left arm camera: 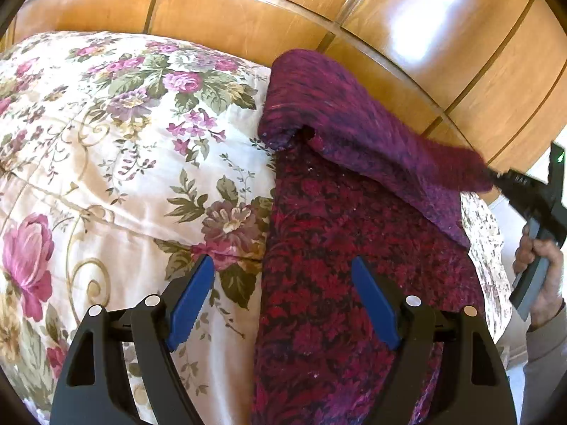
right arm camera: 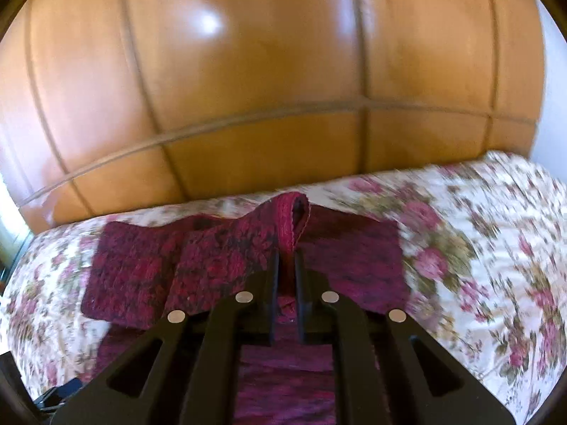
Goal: Fold small clothes
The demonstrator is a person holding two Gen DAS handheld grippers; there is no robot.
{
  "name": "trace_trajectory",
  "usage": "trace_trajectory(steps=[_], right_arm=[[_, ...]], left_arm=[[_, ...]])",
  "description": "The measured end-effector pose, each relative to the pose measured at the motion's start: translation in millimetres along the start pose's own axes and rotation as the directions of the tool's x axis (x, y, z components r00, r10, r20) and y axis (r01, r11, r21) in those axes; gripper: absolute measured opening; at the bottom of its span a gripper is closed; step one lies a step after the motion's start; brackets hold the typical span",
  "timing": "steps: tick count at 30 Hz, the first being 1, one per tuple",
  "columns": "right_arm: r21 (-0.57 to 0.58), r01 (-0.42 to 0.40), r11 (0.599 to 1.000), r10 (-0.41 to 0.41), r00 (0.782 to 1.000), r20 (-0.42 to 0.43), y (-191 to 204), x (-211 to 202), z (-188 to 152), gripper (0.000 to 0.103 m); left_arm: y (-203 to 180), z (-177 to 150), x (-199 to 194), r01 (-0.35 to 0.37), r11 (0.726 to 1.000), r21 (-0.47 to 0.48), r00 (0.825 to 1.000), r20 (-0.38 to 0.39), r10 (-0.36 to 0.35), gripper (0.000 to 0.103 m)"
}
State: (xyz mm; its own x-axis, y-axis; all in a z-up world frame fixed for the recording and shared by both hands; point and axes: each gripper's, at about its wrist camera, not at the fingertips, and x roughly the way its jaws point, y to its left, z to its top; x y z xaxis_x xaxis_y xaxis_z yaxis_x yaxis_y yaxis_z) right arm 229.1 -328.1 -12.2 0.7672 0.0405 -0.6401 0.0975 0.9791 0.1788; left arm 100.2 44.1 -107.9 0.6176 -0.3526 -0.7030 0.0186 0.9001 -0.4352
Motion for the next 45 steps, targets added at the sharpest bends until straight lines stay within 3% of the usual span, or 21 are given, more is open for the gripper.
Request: trace_trajectory(steps=[6, 12, 14, 15, 16, 18, 21, 27, 34, 40, 42, 43, 44, 45], right_arm=[[0.088, 0.078, 0.993, -0.069, 0.993, -0.097, -49.4, 32.7, -21.7, 0.004], [0.135, 0.111, 0.985, -0.092, 0.986, -0.135, -68.6, 47.1, -38.7, 0.005], [0.152, 0.115, 0.982, -0.095, 0.986, -0.136, -72.2, 46.3, -39.9, 0.012], [0.157, 0.123, 0.98, -0.103, 0.987, -0.126, -73.7, 43.6, -40.0, 0.027], [0.159, 0.126, 0.979, -0.108, 0.988, -0.114, -76.2, 40.9, -39.8, 0.036], [0.165, 0.111, 0.98, -0.099, 0.992, -0.08, -77.9, 26.3, -38.3, 0.038], [0.133, 0.097, 0.986, -0.096, 0.995, -0.01, -67.1, 2.6, -32.9, 0.054], [0.057, 0.022, 0.998, -0.023, 1.0, 0.017, -32.4, 2.6, -20.2, 0.068], [0.029, 0.026, 0.999, -0.026, 0.999, -0.018, -17.6, 32.6, -19.3, 0.074], [0.016, 0.049, 0.999, -0.048, 0.998, -0.033, -20.2, 46.7, -19.1, 0.078], [0.016, 0.056, 0.998, -0.055, 0.997, -0.045, -22.1, 52.8, -22.0, 0.08], [0.014, 0.061, 0.998, -0.06, 0.997, -0.05, -22.6, 55.6, -24.1, 0.081], [0.004, 0.073, 0.997, -0.072, 0.996, -0.058, -22.3, 59.6, -28.0, 0.083], [-0.006, 0.09, 0.996, -0.09, 0.994, -0.067, -22.4, 63.5, -31.7, 0.087]], left_arm=[[-14.7, 5.7, 6.1, -0.026, 0.998, 0.064, 1.0, -0.001, 0.026, 0.079], [-20.4, 21.8, 11.9, -0.049, 0.994, 0.093, 0.999, 0.009, 0.048, 0.079], [-19.8, 27.4, 12.8, -0.056, 0.994, 0.091, 0.998, 0.014, 0.055, 0.079], [-19.4, 31.9, 13.1, -0.06, 0.994, 0.093, 0.998, 0.02, 0.059, 0.079], [-19.4, 35.5, 13.1, -0.064, 0.993, 0.097, 0.998, 0.026, 0.062, 0.079], [-18.5, 44.7, 13.7, -0.077, 0.991, 0.105, 0.996, 0.042, 0.073, 0.079], [-11.9, 62.4, 16.4, -0.071, 0.994, 0.079, 0.996, 0.051, 0.067, 0.079], [2.4, 112.1, 39.6, -0.026, 1.0, -0.006, 0.999, 0.029, 0.026, 0.079], [12.1, 164.6, 76.8, 0.062, 0.994, -0.091, 0.998, 0.0, -0.063, 0.079], [14.7, 200.2, 126.7, 0.161, 0.969, -0.189, 0.983, -0.059, -0.175, 0.079], [13.3, 205.5, 141.2, 0.172, 0.962, -0.214, 0.979, -0.068, -0.19, 0.072], [11.4, 206.4, 144.6, 0.181, 0.961, -0.208, 0.977, -0.073, -0.2, 0.05], [6.1, 206.0, 147.1, 0.17, 0.968, -0.185, 0.979, -0.079, -0.187, 0.041], [0.3, 202.9, 146.1, 0.118, 0.983, -0.144, 0.989, -0.069, -0.129, 0.041]])
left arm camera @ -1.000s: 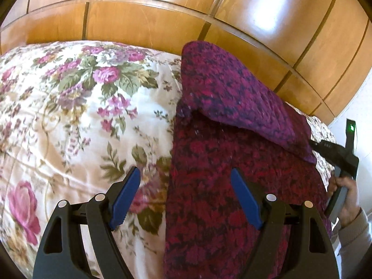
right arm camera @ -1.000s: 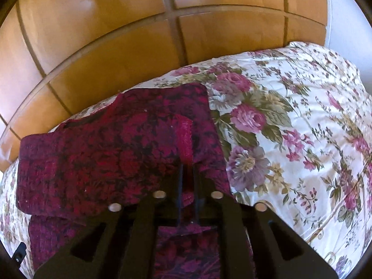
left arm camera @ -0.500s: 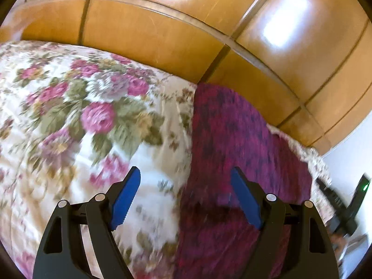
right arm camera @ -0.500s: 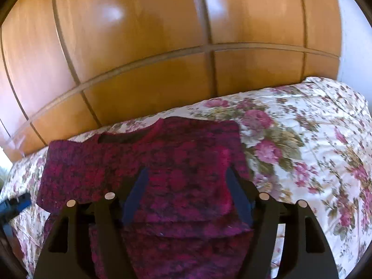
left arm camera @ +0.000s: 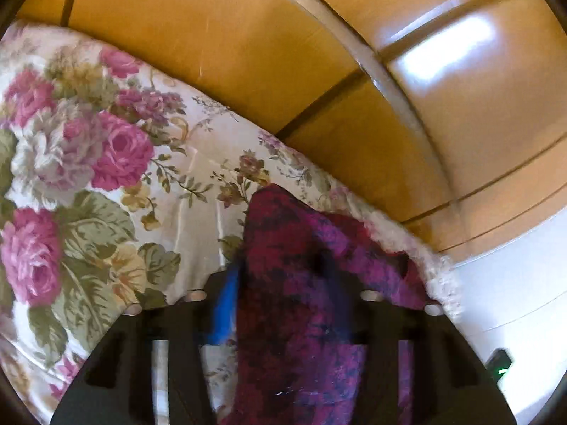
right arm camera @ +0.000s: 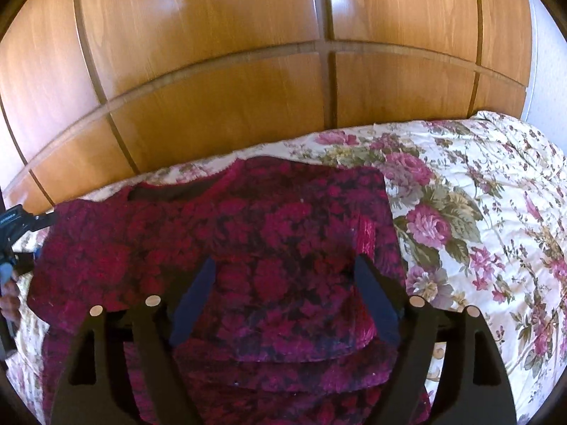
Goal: Fold small clothes
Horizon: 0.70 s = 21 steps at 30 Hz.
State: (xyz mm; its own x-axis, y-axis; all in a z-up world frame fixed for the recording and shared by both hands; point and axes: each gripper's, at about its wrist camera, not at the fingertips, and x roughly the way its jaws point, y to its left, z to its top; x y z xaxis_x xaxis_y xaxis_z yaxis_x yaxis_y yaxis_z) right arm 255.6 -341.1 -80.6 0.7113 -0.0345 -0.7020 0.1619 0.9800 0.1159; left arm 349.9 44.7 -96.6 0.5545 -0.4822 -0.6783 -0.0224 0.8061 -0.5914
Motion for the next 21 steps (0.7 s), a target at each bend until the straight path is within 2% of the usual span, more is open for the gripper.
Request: trace_trajectory(steps=[1, 3, 5, 7, 9, 12, 13, 14, 17, 21], right_arm=[[0.0, 0.015, 1.0, -0.015, 1.0, -0.025, -0.7, 7.2, -5.9, 0.093], [0.052, -0.024, 0.998, 0.027, 0.998, -0.052, -8.8, 19.0, -17.6, 0.095], [0.076, -0.045, 0.996, 0.049, 0.997, -0.052, -14.4, 21.2, -17.0, 0.096], [0.064, -0.028, 0.998, 0.032, 0.998, -0.057, -12.4, 23.8, -15.1, 0.1], [0.055, -0.018, 0.998, 0.021, 0.998, -0.058, -11.0, 24.4, -14.6, 0.1], [0.058, -0.02, 0.998, 0.023, 0.998, -0.053, -12.1, 23.6, -15.9, 0.1], [0.057, -0.018, 0.998, 0.021, 0.998, -0.051, -11.1, 23.2, -15.7, 0.1], [0.056, -0.016, 0.998, 0.019, 0.999, -0.05, -10.8, 23.3, -15.4, 0.1], [0.056, -0.018, 0.998, 0.021, 0.998, -0.051, -10.6, 22.8, -15.7, 0.1], [0.056, -0.018, 0.998, 0.021, 0.999, -0.05, -11.1, 23.1, -15.4, 0.1]], left_arm=[[-7.8, -6.9, 0.4, -0.068, 0.996, 0.057, 0.997, 0.029, 0.067, 0.041], [-13.3, -19.1, 8.4, -0.165, 0.977, 0.132, 0.986, 0.053, 0.159, 0.04], [-6.8, -26.3, 16.7, -0.185, 0.975, 0.126, 0.982, 0.063, 0.178, 0.046], [-6.4, -26.8, 18.3, -0.208, 0.97, 0.127, 0.977, 0.083, 0.199, 0.049], [-17.8, -27.9, 15.1, -0.269, 0.95, 0.161, 0.961, 0.116, 0.253, 0.051], [-40.8, -37.1, -4.0, -0.359, 0.907, 0.219, 0.924, 0.222, 0.312, 0.051], [-48.7, -42.1, -15.0, -0.374, 0.896, 0.238, 0.913, 0.264, 0.311, 0.051], [-53.1, -46.4, -23.3, -0.37, 0.894, 0.253, 0.911, 0.287, 0.296, 0.051], [-69.6, -64.2, -40.5, -0.344, 0.88, 0.327, 0.917, 0.32, 0.239, 0.056], [-83.3, -82.7, -43.3, -0.316, 0.864, 0.393, 0.93, 0.31, 0.199, 0.056]])
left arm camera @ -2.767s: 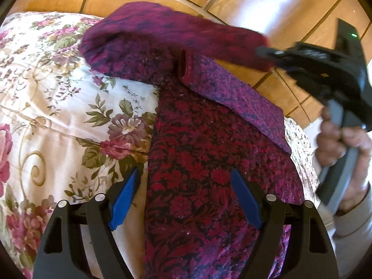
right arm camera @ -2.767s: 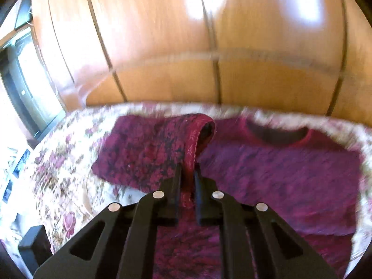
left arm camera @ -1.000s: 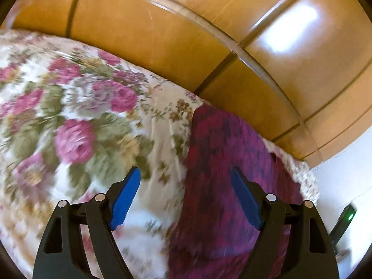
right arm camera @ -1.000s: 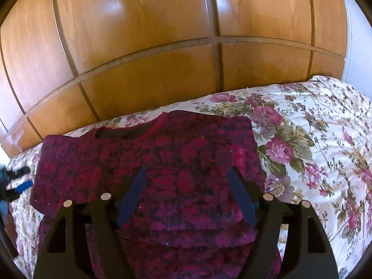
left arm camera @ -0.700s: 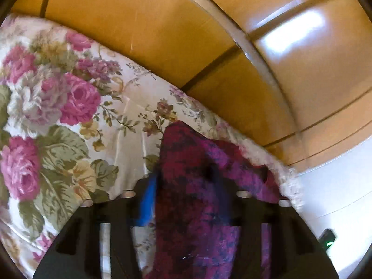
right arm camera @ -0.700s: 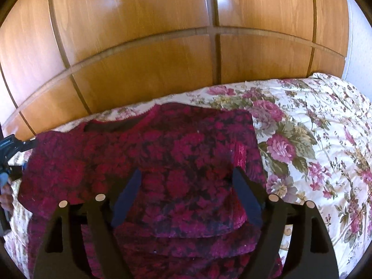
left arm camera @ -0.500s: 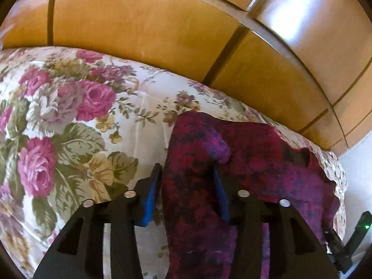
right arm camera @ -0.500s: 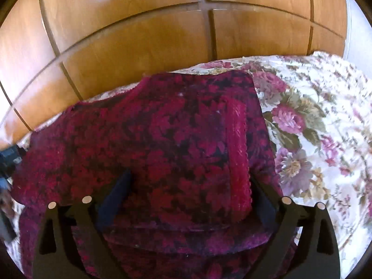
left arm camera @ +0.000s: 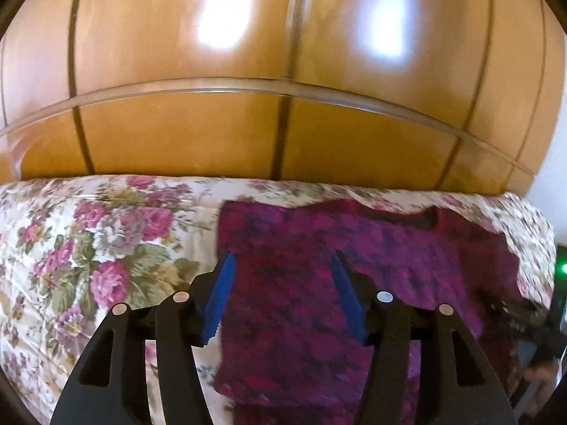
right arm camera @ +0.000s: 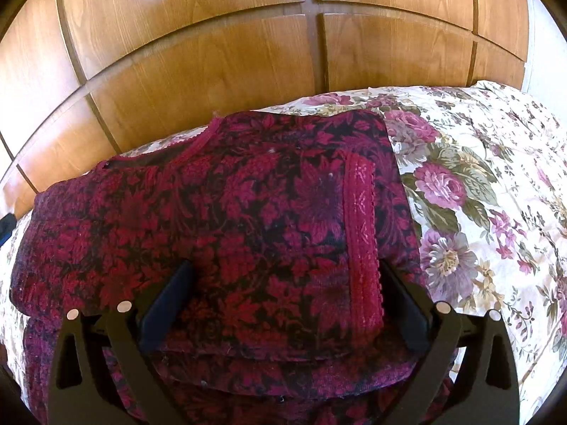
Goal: Fold small clothes
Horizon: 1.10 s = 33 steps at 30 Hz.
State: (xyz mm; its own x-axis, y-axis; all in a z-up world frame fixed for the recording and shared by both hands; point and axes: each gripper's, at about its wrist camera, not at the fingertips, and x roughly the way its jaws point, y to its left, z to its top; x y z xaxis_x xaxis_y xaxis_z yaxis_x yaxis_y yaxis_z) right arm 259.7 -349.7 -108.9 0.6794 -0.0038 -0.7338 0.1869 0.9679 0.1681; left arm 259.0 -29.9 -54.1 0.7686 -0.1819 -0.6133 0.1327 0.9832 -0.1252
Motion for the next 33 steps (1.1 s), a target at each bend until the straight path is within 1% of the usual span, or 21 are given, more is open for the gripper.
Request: trace_trajectory(steps=[6, 10, 12, 18, 22, 28, 31, 33], right_arm=[[0.0, 0.0, 1.0, 0.0, 1.0, -0.001, 0.2, 0.2, 0.0, 0.101], [0.001, 0.0, 1.0, 0.0, 1.0, 0.0, 0.4, 0.2, 0.1, 0.101], [0.0, 0.001, 1.0, -0.001, 1.0, -0.001, -0.3, 0.2, 0.2, 0.101], [0.0, 0.001, 1.0, -0.001, 1.0, -0.002, -0.4, 0.2, 0.0, 0.101], [0.002, -0.003, 1.0, 0.003, 1.0, -0.002, 0.1, -0.7, -1.1, 0.101], [0.011, -0.012, 1.0, 0.012, 1.0, -0.005, -1.6, 1.2, 0.8, 0.101], [0.012, -0.011, 1.0, 0.011, 1.0, -0.007, -2.5, 2.4, 0.5, 0.101], [0.015, -0.016, 1.0, 0.016, 1.0, -0.008, -3.2, 2.4, -0.1, 0.101]], left_arm=[[-17.4, -9.9, 13.6, 0.019, 0.999, 0.031, 0.999, -0.028, -0.018, 0.056], [-19.1, -14.5, 20.2, 0.018, 0.999, 0.037, 0.999, -0.043, -0.016, 0.056], [-17.8, -15.7, 23.3, 0.02, 0.999, 0.032, 0.999, -0.049, -0.019, 0.058], [-17.0, -19.0, 32.5, 0.013, 0.999, 0.038, 0.998, -0.064, -0.011, 0.059], [-14.5, -21.5, 40.0, 0.014, 1.0, 0.025, 0.997, -0.075, -0.012, 0.06], [-16.4, -26.1, 42.5, -0.004, 0.999, 0.034, 0.998, -0.066, 0.006, 0.061], [-13.8, -24.9, 39.8, 0.012, 1.0, 0.018, 0.997, -0.073, -0.011, 0.061], [-9.3, -23.7, 29.4, 0.024, 1.0, -0.012, 0.997, -0.076, -0.024, 0.061]])
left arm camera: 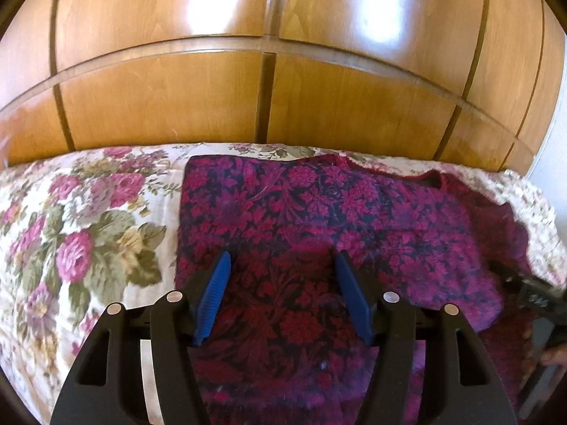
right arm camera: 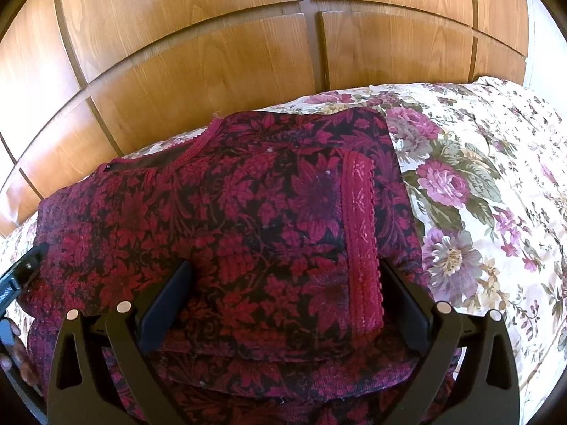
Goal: Fold small clothes
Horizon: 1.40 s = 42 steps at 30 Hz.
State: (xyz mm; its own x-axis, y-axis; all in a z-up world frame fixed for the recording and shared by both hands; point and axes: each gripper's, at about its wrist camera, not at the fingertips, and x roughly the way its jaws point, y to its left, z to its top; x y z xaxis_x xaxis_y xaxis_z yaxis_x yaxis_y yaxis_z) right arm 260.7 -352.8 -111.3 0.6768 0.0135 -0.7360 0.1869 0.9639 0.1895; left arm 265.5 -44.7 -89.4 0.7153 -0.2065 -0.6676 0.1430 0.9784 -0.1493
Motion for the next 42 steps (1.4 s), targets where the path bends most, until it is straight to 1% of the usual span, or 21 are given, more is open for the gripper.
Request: trace_trajectory(steps=[3, 5, 8, 12, 14, 18, 21, 23, 26, 28, 30, 31, 32, 33, 34, 35, 36, 37, 39, 41, 42], right_arm=[[0.018, -0.014, 1.0, 0.014, 1.0, -0.008, -2.4, -4.0, 1.5, 0.101], [0.019, -0.019, 1.0, 0.019, 1.0, -0.024, -1.5, -9.9, 1.7, 0.101], [0.026, -0.035, 0.999, 0.036, 0.999, -0.03, -4.0, -25.7, -2.3, 0.101], [0.001, -0.03, 1.0, 0.03, 0.999, -0.039, -9.4, -52.8, -18.5, 0.101], [-0.003, -0.034, 0.999, 0.033, 0.997, -0.069, -15.2, -65.1, -30.7, 0.101], [0.008, -0.051, 0.999, 0.052, 0.993, -0.102, -33.3, -91.0, -61.7, 0.101], [0.038, -0.102, 0.994, 0.107, 0.981, -0.162, -46.1, -111.6, -94.8, 0.101], [0.054, -0.125, 0.991, 0.133, 0.973, -0.19, -51.6, -122.1, -114.7, 0.101], [0.061, -0.149, 0.987, 0.159, 0.962, -0.224, -57.0, -143.0, -150.7, 0.101], [0.065, -0.161, 0.985, 0.172, 0.956, -0.239, -57.5, -154.3, -167.1, 0.101], [0.08, -0.185, 0.979, 0.2, 0.942, -0.271, -58.1, -166.0, -185.4, 0.101], [0.088, -0.196, 0.977, 0.214, 0.934, -0.288, -57.9, -169.7, -192.3, 0.099], [0.095, -0.209, 0.973, 0.229, 0.921, -0.315, -57.7, -172.3, -200.8, 0.096], [0.096, -0.212, 0.973, 0.232, 0.913, -0.335, -57.3, -173.3, -206.2, 0.088], [0.087, -0.205, 0.975, 0.222, 0.908, -0.354, -56.5, -174.2, -212.4, 0.074], [0.08, -0.198, 0.977, 0.213, 0.908, -0.359, -56.2, -173.8, -213.1, 0.066], [0.075, -0.197, 0.978, 0.21, 0.909, -0.361, -55.7, -175.2, -212.9, 0.051], [0.07, -0.204, 0.976, 0.215, 0.908, -0.359, -54.6, -177.8, -211.5, 0.036], [0.044, -0.221, 0.974, 0.223, 0.913, -0.343, -49.6, -187.2, -202.6, 0.023], [0.027, -0.249, 0.968, 0.245, 0.92, -0.306, -45.3, -197.9, -190.2, 0.022], [0.031, -0.265, 0.964, 0.263, 0.921, -0.287, -43.7, -201.2, -183.6, 0.022]], left_arm=[[4.5, -8.4, -26.3, 0.004, 1.0, -0.008, 1.0, 0.006, -0.004, 0.07], [10.4, -20.1, -47.1, 0.008, 1.0, -0.013, 1.0, 0.004, -0.008, 0.07], [23.4, -42.7, -72.4, 0.031, 0.999, -0.035, 0.999, -0.027, -0.032, 0.07], [39.5, -76.1, -99.4, 0.09, 0.993, -0.082, 0.992, -0.081, -0.096, 0.07], [45.7, -93.9, -110.3, 0.138, 0.984, -0.116, 0.982, -0.113, -0.151, 0.07], [52.1, -126.4, -132.8, 0.2, 0.965, -0.167, 0.962, -0.153, -0.226, 0.07], [50.1, -147.1, -148.8, 0.221, 0.962, -0.161, 0.953, -0.176, -0.248, 0.07], [46.3, -159.5, -156.6, 0.242, 0.959, -0.149, 0.942, -0.199, -0.269, 0.07], [42.2, -177.5, -166.0, 0.274, 0.952, -0.136, 0.923, -0.242, -0.3, 0.07], [38.8, -187.5, -174.0, 0.293, 0.948, -0.122, 0.912, -0.262, -0.316, 0.07], [37.4, -193.9, -178.4, 0.32, 0.94, -0.118, 0.895, -0.288, -0.341, 0.069], [37.2, -197.5, -181.0, 0.333, 0.935, -0.119, 0.885, -0.302, -0.354, 0.067], [36.9, -199.5, -181.3, 0.345, 0.931, -0.12, 0.876, -0.315, -0.365, 0.063], [36.8, -201.8, -181.3, 0.356, 0.927, -0.12, 0.867, -0.327, -0.376, 0.055], [36.4, -204.1, -181.3, 0.361, 0.925, -0.117, 0.862, -0.337, -0.379, 0.049], [35.7, -205.3, -182.1, 0.361, 0.926, -0.109, 0.862, -0.34, -0.376, 0.031], [34.5, -206.4, -183.5, 0.361, 0.927, -0.099, 0.863, -0.341, -0.372, 0.023], [35.7, -205.1, -185.4, 0.373, 0.922, -0.104, 0.859, -0.336, -0.386, 0.021], [39.7, -200.1, -192.8, 0.408, 0.903, -0.133, 0.849, -0.308, -0.429, 0.016], [44.3, -186.8, -203.7, 0.467, 0.869, -0.166, 0.832, -0.249, -0.495, 0.015], [45.5, -182.0, -206.8, 0.485, 0.857, -0.177, 0.826, -0.229, -0.515, 0.014]])
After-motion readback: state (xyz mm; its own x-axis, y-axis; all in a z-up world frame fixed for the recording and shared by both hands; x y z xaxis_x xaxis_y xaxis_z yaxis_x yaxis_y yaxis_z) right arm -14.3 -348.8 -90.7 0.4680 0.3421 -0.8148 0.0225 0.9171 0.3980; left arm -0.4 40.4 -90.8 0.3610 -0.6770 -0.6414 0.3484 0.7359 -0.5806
